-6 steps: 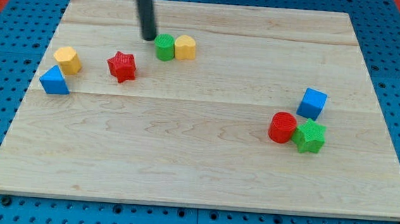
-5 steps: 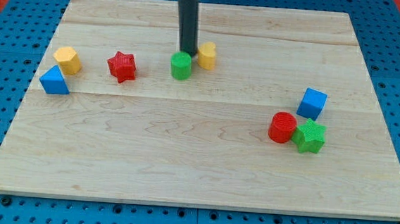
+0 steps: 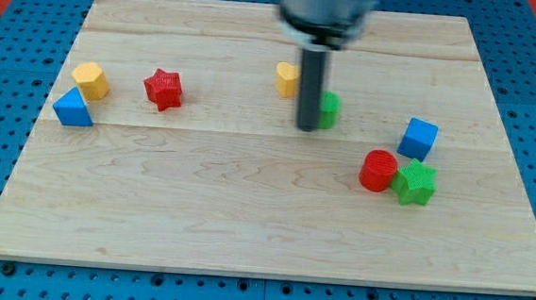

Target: Slide the green circle above the red circle

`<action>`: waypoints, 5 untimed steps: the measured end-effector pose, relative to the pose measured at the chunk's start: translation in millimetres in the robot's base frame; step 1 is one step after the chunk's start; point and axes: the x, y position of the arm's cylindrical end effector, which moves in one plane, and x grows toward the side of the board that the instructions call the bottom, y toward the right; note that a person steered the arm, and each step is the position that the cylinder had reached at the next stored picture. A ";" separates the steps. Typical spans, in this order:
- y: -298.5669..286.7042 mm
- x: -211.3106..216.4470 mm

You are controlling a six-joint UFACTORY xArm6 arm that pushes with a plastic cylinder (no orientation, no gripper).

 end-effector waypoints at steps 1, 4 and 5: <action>-24.2 -38.5; 32.9 -26.7; 75.9 -120.7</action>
